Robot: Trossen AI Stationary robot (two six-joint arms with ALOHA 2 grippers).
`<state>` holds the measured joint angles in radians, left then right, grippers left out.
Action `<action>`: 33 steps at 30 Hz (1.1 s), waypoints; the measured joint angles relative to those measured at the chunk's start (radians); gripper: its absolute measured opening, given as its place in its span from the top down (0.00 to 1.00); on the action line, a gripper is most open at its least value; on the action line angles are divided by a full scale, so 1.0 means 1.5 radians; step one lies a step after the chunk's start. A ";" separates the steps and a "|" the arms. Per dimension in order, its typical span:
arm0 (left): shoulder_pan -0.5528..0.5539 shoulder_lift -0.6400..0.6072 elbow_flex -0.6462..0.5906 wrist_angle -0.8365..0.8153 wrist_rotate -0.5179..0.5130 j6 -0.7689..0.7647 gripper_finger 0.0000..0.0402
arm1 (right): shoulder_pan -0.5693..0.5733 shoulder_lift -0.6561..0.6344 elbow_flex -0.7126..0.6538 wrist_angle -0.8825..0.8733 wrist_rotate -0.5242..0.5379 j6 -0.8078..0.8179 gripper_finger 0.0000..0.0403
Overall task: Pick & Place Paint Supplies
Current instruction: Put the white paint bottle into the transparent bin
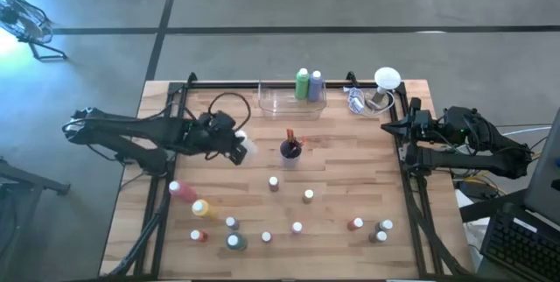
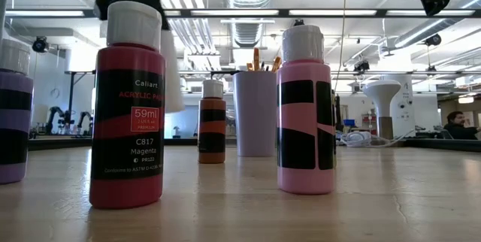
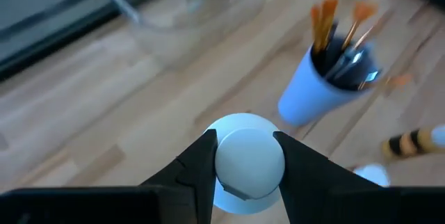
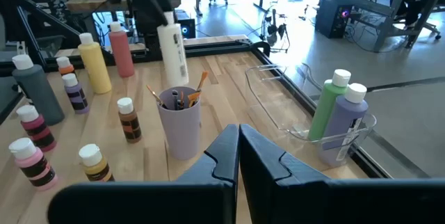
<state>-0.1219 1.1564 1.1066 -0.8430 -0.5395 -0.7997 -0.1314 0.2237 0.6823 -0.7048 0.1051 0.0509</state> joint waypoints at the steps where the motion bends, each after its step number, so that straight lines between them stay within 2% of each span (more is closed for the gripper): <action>1: 0.006 0.000 0.006 0.012 0.000 0.013 0.68 | 0.000 0.000 0.000 0.000 0.000 0.000 0.98; 10: 0.087 0.005 0.068 0.080 0.005 0.139 0.68 | 0.000 0.000 0.000 0.000 0.000 -0.001 0.98; 17: 0.168 0.048 0.134 0.091 0.048 0.223 0.68 | 0.000 0.000 0.000 0.000 0.000 0.000 0.98; 33: 0.314 0.264 0.359 0.091 0.143 0.365 0.68 | 0.000 0.000 0.000 0.000 0.000 -0.001 0.98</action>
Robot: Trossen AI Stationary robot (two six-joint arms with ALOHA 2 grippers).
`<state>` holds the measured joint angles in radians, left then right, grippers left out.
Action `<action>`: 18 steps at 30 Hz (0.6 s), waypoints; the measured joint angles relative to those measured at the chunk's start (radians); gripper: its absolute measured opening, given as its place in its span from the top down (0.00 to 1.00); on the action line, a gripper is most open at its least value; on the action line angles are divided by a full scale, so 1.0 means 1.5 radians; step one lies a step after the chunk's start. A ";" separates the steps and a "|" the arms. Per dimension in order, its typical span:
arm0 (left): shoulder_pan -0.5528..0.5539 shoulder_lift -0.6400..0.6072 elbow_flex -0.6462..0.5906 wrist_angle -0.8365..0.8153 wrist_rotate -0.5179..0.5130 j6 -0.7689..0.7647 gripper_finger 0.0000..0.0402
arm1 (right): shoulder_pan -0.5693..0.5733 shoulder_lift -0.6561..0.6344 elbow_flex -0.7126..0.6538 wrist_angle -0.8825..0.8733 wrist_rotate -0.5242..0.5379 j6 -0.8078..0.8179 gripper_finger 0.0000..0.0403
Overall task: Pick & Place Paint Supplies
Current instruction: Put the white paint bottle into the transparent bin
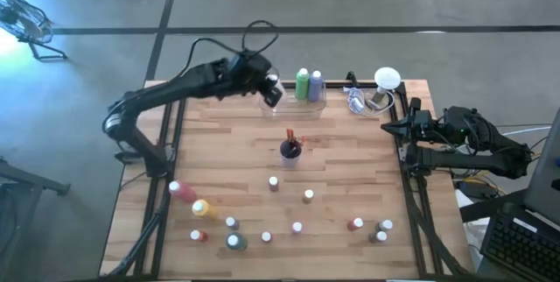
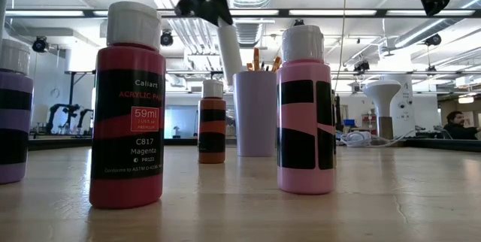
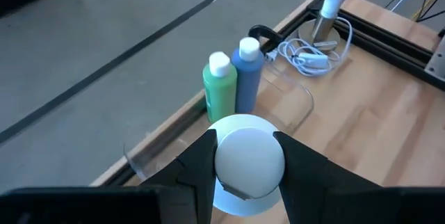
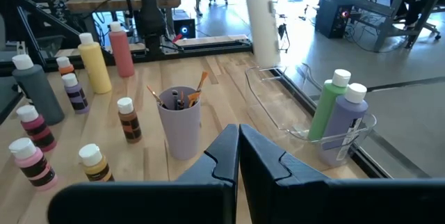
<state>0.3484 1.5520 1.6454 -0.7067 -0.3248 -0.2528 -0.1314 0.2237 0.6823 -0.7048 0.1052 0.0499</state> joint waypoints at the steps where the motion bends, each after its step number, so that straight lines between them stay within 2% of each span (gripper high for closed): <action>1: 0.008 0.014 0.013 0.000 0.006 0.005 0.68 | 0.000 0.000 0.000 0.000 0.000 0.000 0.98; 6: 0.053 0.070 0.052 -0.001 0.037 0.016 0.68 | 0.000 0.000 0.000 0.000 0.000 0.001 0.98; 12: 0.100 0.120 0.055 0.000 0.054 0.016 0.68 | 0.000 0.000 0.000 0.000 0.000 0.001 0.98; 18: 0.135 0.169 0.055 0.050 0.107 0.020 0.68 | 0.000 0.000 0.000 0.000 0.000 0.000 0.98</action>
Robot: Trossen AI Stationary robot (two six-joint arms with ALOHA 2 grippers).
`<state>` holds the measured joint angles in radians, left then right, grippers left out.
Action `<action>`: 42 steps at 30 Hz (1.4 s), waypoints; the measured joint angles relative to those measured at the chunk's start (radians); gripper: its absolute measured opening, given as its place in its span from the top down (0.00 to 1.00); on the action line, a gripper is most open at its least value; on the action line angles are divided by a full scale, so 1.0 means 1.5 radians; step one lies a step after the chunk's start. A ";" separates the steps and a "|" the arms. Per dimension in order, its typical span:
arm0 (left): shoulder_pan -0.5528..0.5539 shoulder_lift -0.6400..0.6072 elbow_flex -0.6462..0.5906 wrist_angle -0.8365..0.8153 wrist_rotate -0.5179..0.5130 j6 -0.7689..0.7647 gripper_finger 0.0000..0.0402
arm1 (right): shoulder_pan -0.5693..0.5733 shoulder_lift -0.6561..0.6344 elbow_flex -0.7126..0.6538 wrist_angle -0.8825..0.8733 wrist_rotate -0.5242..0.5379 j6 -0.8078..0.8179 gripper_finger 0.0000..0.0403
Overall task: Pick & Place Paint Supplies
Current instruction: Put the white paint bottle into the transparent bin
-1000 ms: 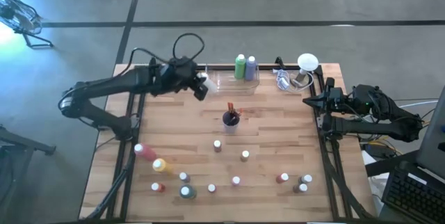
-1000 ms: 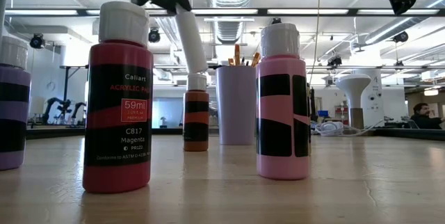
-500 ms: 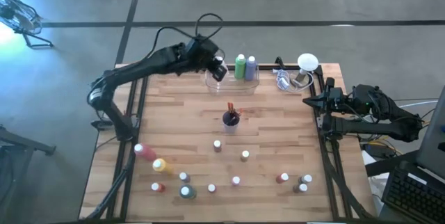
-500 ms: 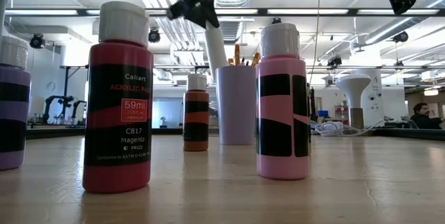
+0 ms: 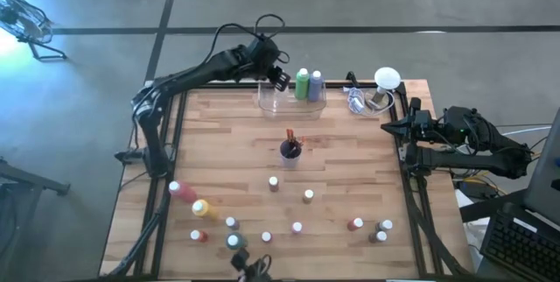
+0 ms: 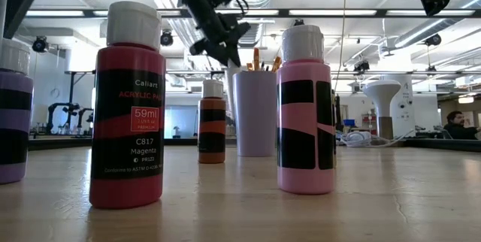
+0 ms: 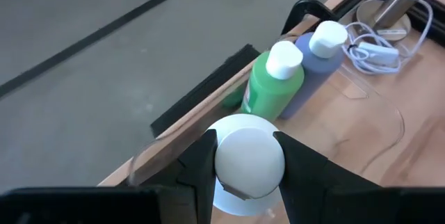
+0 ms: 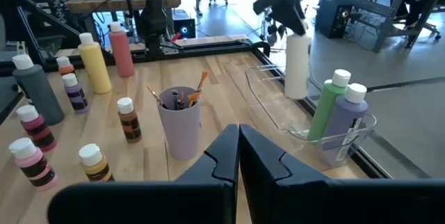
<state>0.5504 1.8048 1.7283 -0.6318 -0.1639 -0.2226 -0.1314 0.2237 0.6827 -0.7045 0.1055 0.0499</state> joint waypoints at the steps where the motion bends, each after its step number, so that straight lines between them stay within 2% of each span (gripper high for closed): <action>1: 0.004 0.008 0.000 0.008 0.010 0.001 0.68 | 0.000 0.000 0.000 0.000 0.000 0.000 0.98; 5: 0.017 0.031 0.000 0.036 0.030 0.003 0.68 | 0.000 0.000 0.000 0.000 0.000 0.000 0.98; 23: 0.029 0.107 0.001 0.089 0.041 0.017 0.68 | 0.000 0.000 0.000 0.000 0.000 0.000 0.98; 35: 0.031 0.128 0.003 0.124 0.042 0.023 0.68 | 0.000 0.000 0.000 0.000 0.000 0.000 0.98; 42: 0.031 0.129 0.002 0.154 0.053 0.031 0.60 | 0.000 0.000 0.000 0.000 0.000 0.000 0.98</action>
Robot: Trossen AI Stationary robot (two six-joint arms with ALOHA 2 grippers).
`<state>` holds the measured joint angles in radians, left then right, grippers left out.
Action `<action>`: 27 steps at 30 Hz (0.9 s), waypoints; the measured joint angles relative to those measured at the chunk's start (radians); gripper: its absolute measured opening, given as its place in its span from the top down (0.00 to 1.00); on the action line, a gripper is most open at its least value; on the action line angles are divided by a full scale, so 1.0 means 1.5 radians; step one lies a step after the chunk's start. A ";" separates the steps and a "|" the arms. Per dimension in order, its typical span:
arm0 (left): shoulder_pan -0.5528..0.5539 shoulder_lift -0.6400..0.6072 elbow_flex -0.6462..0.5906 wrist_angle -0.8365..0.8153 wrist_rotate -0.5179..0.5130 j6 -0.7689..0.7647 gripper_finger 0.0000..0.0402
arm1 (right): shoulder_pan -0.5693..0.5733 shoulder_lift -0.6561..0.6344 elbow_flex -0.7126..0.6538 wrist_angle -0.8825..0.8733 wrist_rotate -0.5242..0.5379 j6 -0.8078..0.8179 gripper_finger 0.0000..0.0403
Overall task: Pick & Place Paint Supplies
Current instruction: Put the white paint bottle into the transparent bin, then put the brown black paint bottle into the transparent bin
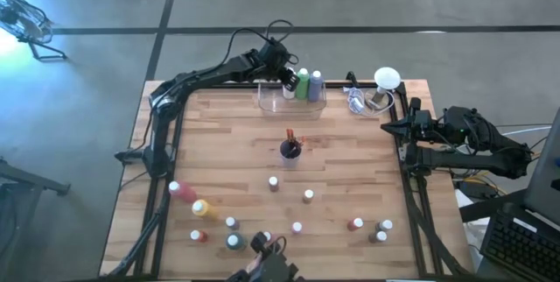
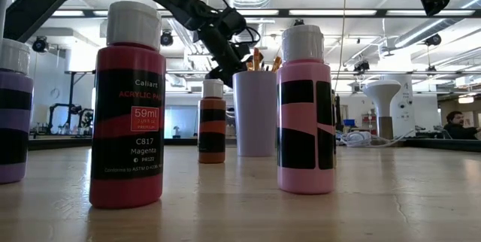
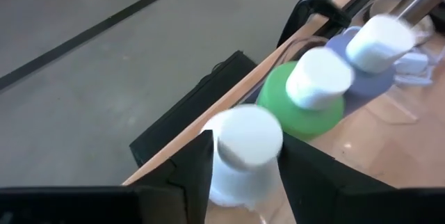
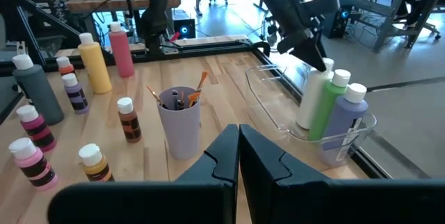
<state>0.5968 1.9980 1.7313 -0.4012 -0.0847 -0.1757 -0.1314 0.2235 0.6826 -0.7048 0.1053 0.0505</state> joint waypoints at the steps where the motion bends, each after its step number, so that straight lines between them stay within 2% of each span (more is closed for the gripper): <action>1: 0.000 0.000 0.000 0.005 0.003 0.000 0.59 | 0.000 0.000 0.000 0.000 0.000 0.000 0.98; 7: 0.001 -0.001 0.000 0.023 0.006 -0.004 0.58 | 0.000 0.000 0.000 0.000 0.000 0.000 0.98; 11: 0.003 -0.009 0.027 -0.015 0.006 -0.005 0.54 | 0.000 0.000 0.000 0.000 0.000 0.000 0.98; 18: -0.005 -0.025 0.175 -0.177 0.012 -0.027 0.49 | 0.000 0.000 0.000 0.000 0.000 0.000 0.98; 27: -0.057 -0.025 0.383 -0.405 0.013 -0.023 0.54 | 0.000 0.000 0.000 0.000 0.000 0.000 0.98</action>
<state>0.5119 1.9602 2.3053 -1.0090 -0.0654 -0.2095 -0.1314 0.2237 0.6823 -0.7048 0.1055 0.0506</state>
